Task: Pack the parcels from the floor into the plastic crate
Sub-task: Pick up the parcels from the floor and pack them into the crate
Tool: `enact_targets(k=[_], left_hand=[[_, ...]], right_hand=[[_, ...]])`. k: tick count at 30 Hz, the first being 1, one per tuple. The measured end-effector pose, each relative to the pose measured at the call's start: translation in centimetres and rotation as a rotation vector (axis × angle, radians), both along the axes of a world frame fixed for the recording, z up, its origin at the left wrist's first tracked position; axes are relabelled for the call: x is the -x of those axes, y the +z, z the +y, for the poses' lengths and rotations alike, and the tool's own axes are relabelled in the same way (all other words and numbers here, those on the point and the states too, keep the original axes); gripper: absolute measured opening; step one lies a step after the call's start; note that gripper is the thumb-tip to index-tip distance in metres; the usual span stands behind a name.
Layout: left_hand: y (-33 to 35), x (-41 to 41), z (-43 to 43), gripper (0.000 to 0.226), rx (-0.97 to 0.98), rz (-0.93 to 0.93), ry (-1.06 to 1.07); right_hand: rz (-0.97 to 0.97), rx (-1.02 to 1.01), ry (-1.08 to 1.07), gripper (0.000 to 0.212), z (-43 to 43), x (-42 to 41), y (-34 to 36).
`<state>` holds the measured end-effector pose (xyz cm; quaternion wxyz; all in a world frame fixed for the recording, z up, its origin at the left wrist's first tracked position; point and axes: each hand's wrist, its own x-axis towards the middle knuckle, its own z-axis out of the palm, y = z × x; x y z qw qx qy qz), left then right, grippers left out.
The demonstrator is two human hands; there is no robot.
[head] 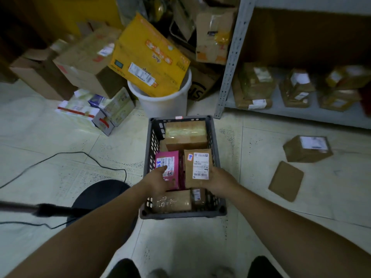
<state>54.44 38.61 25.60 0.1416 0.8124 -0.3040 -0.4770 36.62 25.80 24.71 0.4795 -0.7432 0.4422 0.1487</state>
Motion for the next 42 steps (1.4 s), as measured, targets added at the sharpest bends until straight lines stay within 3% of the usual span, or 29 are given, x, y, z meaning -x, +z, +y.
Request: enact_targets(k=[2, 3, 6, 8, 14, 18, 24, 29, 42], left_hand=[[5.0, 0.5, -0.6, 0.072, 0.008, -0.036, 0.002], [7.3, 0.8, -1.0, 0.074, 0.011, -0.049, 0.0], [14.8, 3.3, -2.4, 0.053, 0.06, -0.018, -0.026], [19.8, 5.7, -3.9, 0.047, 0.09, 0.002, -0.086], [29.6, 15.0, -11.5, 0.074, 0.125, 0.012, -0.258], [33.2, 24.4, -17.4, 0.078, 0.198, -0.038, -0.355], [35.6, 37.3, -25.6, 0.076, 0.263, -0.1, -0.467], [35.4, 42.0, -30.5, 0.073, 0.257, -0.115, -0.515], [25.8, 39.7, -45.4, 0.074, 0.109, -0.02, -0.404]], right_hand=[[-0.01, 0.015, -0.025, 0.029, -0.2, 1.2, 5.6], [0.002, 0.018, -0.041, 0.029, -0.3, 2.0, 8.4], [0.051, 0.084, -0.098, 0.068, -0.8, 5.0, 15.7], [0.075, 0.118, -0.14, 0.08, -1.4, 7.7, 20.0], [0.076, 0.232, -0.317, 0.079, -5.8, 18.7, 29.8], [0.039, 0.306, -0.424, 0.069, -10.2, 27.5, 33.5], [0.045, 0.393, -0.51, 0.072, -16.6, 41.1, 36.9], [0.094, 0.358, -0.582, 0.074, -21.2, 47.9, 36.6], [0.234, 0.19, -0.539, 0.073, -36.2, 47.8, 28.5]])
